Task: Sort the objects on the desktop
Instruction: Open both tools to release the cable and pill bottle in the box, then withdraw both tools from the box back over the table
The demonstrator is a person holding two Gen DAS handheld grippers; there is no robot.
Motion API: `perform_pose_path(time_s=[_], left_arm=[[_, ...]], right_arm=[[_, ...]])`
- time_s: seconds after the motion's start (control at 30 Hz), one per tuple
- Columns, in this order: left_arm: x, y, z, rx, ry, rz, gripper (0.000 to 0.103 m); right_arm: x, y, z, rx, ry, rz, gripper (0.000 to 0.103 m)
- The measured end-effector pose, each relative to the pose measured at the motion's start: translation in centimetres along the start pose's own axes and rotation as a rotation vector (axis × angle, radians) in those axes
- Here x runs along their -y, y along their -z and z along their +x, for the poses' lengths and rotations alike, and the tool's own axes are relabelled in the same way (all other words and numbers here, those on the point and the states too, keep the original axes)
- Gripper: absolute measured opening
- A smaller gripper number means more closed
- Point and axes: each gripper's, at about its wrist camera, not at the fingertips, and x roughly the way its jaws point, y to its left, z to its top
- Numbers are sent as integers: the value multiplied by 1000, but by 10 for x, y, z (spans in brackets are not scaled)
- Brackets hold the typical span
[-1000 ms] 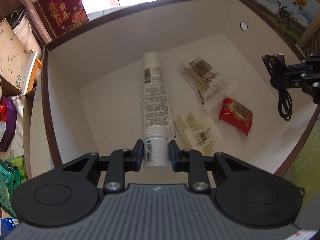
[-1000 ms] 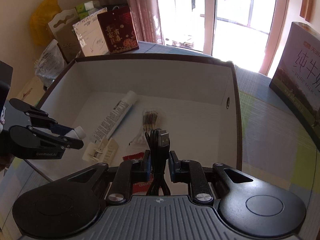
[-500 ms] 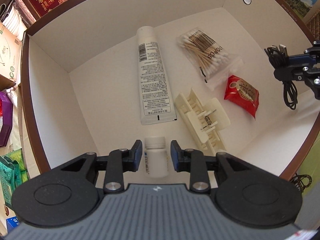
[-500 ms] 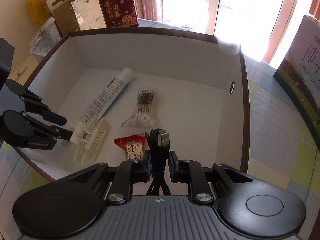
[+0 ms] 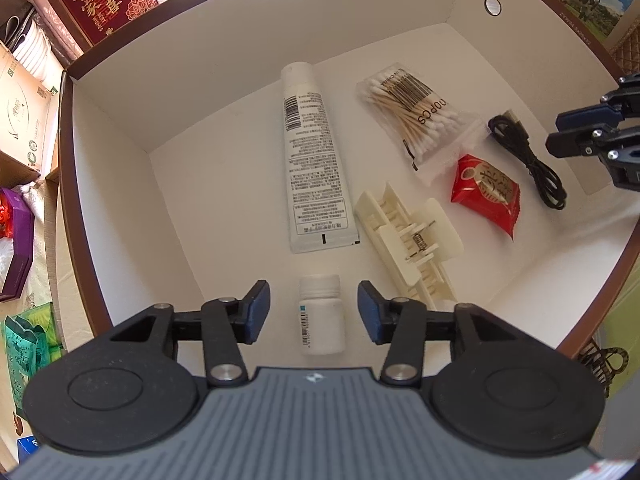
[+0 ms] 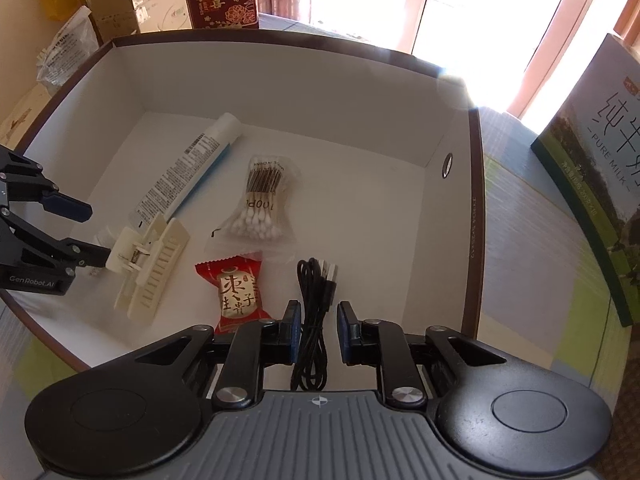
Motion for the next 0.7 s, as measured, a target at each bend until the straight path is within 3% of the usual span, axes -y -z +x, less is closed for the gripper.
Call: perform_pose_path(time_s=[0.03, 0.17, 0.27, 0.37, 0.43, 0.7], left_arm=[[1, 0, -1, 3, -2, 2, 53], [6, 0, -4, 12, -2, 3, 67], [10, 0, -6, 13, 2, 3, 74], [12, -1, -10, 21, -4, -9, 76], [12, -1, -12, 27, -3, -17, 77], [16, 1, -20, 67, -5, -51, 80]], right_arm=[[0, 0, 0, -2, -8, -1, 28], [-1, 1, -4, 9, -52, 6, 46], [-8, 2, -5, -3, -91, -14, 65], [-16, 4, -7, 5, -92, -35, 79], [-19, 5, -9, 14, -73, -35, 94], [-13, 7, -18, 54, -87, 12, 101]])
